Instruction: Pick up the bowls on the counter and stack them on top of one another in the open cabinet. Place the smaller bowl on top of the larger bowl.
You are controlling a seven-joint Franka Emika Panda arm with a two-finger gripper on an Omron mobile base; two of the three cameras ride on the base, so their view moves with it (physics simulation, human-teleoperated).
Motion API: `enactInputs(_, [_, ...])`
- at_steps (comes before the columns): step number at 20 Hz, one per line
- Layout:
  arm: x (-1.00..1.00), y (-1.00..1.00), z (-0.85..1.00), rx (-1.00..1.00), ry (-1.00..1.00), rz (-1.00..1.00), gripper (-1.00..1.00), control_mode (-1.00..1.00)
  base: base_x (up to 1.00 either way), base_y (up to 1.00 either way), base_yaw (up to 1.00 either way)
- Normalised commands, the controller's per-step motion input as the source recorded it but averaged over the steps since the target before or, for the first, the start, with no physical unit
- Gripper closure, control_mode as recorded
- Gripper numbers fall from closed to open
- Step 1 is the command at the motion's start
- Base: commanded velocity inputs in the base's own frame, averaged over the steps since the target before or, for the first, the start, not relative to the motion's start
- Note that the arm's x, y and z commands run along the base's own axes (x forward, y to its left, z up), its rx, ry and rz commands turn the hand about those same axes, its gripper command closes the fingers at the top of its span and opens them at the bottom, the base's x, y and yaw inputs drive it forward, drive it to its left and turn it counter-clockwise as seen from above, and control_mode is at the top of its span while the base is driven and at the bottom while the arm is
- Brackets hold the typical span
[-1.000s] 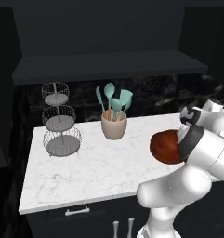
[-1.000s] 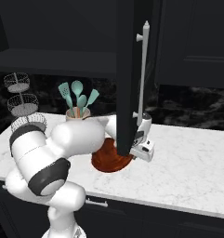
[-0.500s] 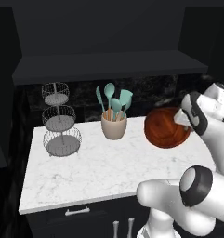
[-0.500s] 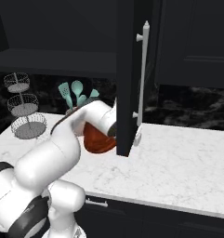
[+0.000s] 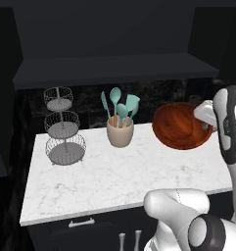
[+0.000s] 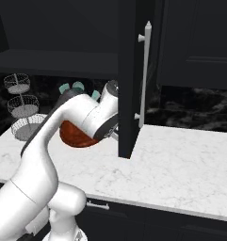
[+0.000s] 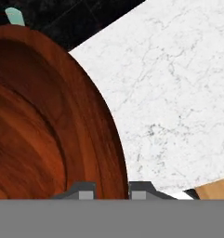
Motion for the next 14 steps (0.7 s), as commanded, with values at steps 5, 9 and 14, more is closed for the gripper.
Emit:
enactInputs(5, [-0.13,0.36,1.0,0.18,-0.11,-0.16,1.0,-1.0,0.0,0.0,0.0])
enactInputs(9, [0.13,0.6,1.0,0.14,-0.14,-0.21,1.0,-1.0,0.0,0.0,0.0])
enactInputs(14, [0.04,0.3,1.0,0.2,-0.14,-0.21,1.0,-1.0,0.0,0.0,0.0])
